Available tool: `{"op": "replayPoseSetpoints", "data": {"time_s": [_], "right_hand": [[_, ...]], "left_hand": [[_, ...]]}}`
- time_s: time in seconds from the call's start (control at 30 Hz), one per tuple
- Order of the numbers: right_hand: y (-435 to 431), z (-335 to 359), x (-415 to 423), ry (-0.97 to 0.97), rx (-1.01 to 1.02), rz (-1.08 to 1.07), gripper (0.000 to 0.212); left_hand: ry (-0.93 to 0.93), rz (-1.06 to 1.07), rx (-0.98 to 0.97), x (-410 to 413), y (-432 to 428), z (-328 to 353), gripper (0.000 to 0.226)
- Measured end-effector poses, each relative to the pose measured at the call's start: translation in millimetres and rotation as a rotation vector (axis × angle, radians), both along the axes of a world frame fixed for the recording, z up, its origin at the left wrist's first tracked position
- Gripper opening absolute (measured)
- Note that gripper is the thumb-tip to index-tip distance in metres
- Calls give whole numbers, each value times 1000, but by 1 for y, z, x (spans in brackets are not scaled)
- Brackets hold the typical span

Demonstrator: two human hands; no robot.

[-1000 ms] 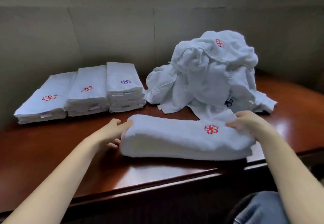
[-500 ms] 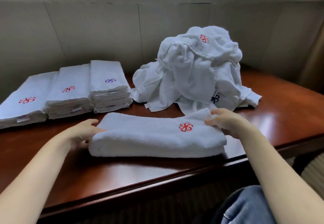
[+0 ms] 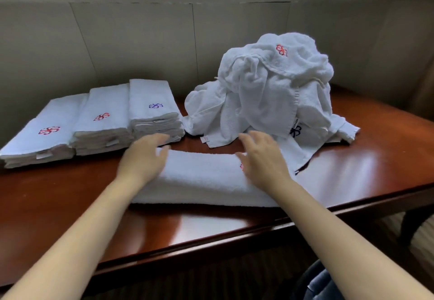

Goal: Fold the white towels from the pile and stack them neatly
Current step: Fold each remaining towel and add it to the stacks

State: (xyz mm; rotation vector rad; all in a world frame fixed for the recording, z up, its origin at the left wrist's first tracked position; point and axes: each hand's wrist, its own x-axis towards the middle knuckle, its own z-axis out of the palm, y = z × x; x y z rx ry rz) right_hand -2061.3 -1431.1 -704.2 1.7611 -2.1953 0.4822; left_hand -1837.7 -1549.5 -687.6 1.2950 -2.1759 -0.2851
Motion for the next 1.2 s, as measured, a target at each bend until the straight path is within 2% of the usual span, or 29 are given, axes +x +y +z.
{"op": "replayPoseSetpoints", "data": {"time_s": [0.07, 0.13, 0.17, 0.3, 0.37, 0.43, 0.5, 0.63, 0.73, 0.83, 0.9, 0.97, 1.03, 1.1, 1.13, 1.2], "right_hand": [[-8, -9, 24, -93, 157, 221, 59], [-13, -25, 35, -108, 417, 241, 63], [-14, -29, 33, -114, 483, 221, 65], [-17, -30, 16, -164, 566, 180, 77], [-14, -28, 7, -185, 608, 173, 83], [-11, -26, -5, -223, 652, 156, 87], [-9, -22, -19, -231, 675, 106, 81], [-12, -19, -33, -185, 607, 27, 67], [-15, -18, -29, -179, 575, 48, 71], [-16, -13, -21, -240, 587, 94, 75], [-17, -9, -13, -214, 582, 87, 76], [-17, -6, -1, -161, 601, 61, 78], [-15, -6, 13, -139, 667, 79, 78], [-12, -3, 24, -196, 704, 133, 77], [-13, -1, 27, -237, 693, 155, 75], [-18, 2, 28, -303, 642, 182, 66]], "left_hand": [[-137, -142, 53, -21, 16, -15, 48], [-435, -137, 124, -29, 20, -36, 58], [-539, -107, 132, -27, 19, -44, 58], [-661, 31, 138, -6, 10, -49, 55], [-655, 124, 210, 6, 6, -45, 54], [-605, 202, 341, 19, 3, -41, 56], [-515, 245, 450, 30, -1, -38, 58], [-285, 141, 542, 53, -7, -28, 63], [100, 180, 713, 65, -6, -23, 65], [378, 200, 889, 68, -2, -28, 32], [607, 199, 905, 67, -4, -29, 13], [819, 226, 783, 67, -13, -28, 25], [824, 341, 565, 68, -21, -31, 51], [644, 476, 432, 69, -25, -38, 61], [584, 519, 425, 69, -25, -41, 63], [590, 539, 473, 65, -24, -44, 70]]}}
